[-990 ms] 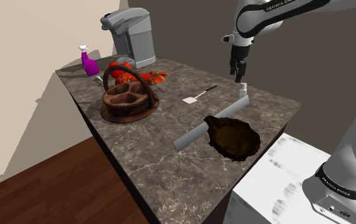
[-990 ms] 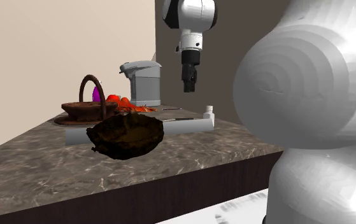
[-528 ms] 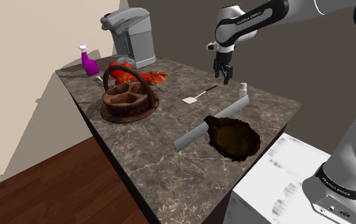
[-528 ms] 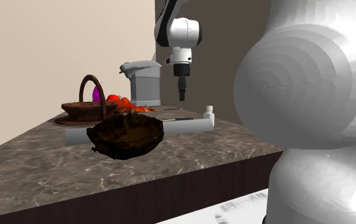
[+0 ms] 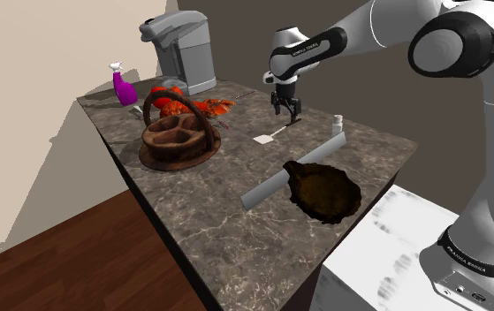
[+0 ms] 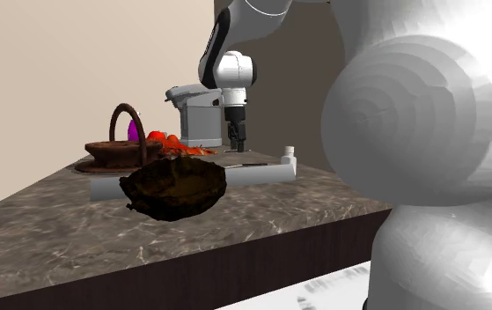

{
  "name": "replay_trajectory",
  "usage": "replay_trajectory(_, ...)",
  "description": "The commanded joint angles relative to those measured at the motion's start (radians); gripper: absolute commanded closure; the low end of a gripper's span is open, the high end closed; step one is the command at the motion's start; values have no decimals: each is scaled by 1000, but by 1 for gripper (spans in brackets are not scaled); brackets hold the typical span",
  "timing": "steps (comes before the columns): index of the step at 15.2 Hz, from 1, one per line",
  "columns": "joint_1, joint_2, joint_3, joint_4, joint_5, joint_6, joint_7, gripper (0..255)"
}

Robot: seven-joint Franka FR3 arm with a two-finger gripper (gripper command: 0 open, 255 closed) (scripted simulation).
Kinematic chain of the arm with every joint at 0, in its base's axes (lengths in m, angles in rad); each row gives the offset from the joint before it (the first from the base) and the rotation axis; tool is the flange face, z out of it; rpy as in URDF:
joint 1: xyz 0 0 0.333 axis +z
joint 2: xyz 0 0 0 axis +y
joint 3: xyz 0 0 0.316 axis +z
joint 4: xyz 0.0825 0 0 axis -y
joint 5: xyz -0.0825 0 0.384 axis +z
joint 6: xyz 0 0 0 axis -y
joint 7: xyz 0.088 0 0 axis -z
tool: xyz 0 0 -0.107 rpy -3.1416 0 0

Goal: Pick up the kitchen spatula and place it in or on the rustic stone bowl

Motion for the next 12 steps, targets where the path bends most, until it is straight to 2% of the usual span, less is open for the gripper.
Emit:
replay_trajectory(1,0,61,16,66,-7,-3,-52,0)
replay_trajectory(8,-4,95,18,22,-2,74,-55,0)
replay_trajectory(12,-4,98,18,19,-1,80,-55,0)
